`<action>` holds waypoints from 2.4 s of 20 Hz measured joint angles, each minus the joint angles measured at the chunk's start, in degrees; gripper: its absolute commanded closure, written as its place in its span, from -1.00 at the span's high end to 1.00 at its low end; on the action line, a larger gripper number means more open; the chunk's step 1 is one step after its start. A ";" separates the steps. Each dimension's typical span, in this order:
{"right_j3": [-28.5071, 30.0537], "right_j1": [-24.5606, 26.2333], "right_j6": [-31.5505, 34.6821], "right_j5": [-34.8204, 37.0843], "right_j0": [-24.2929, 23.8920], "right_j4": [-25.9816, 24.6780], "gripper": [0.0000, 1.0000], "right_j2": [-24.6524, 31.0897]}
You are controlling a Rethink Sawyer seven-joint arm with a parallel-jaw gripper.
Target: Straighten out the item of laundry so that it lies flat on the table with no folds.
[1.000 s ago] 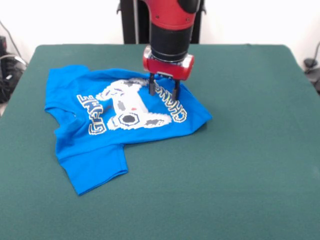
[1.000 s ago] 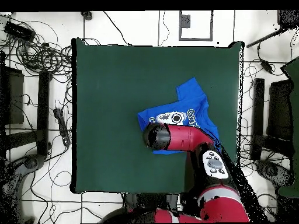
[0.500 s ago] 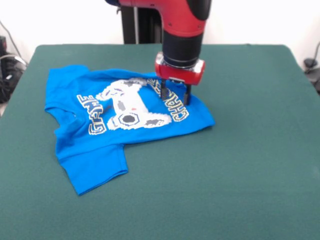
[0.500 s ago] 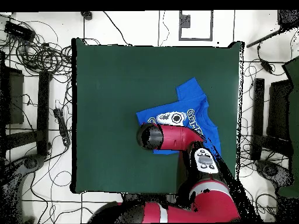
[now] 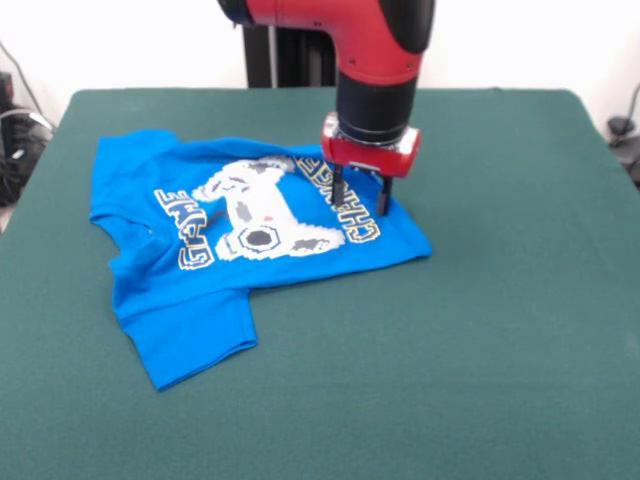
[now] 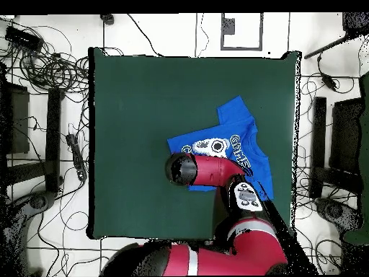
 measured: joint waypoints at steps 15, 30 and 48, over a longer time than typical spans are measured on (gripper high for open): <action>2.23 -3.91 0.00 -0.05 -3.42 0.01 1.00 0.75; 6.66 -14.77 0.00 0.12 -14.68 -3.51 1.00 0.94; 9.72 -14.83 0.00 0.11 -17.62 -13.11 1.00 0.94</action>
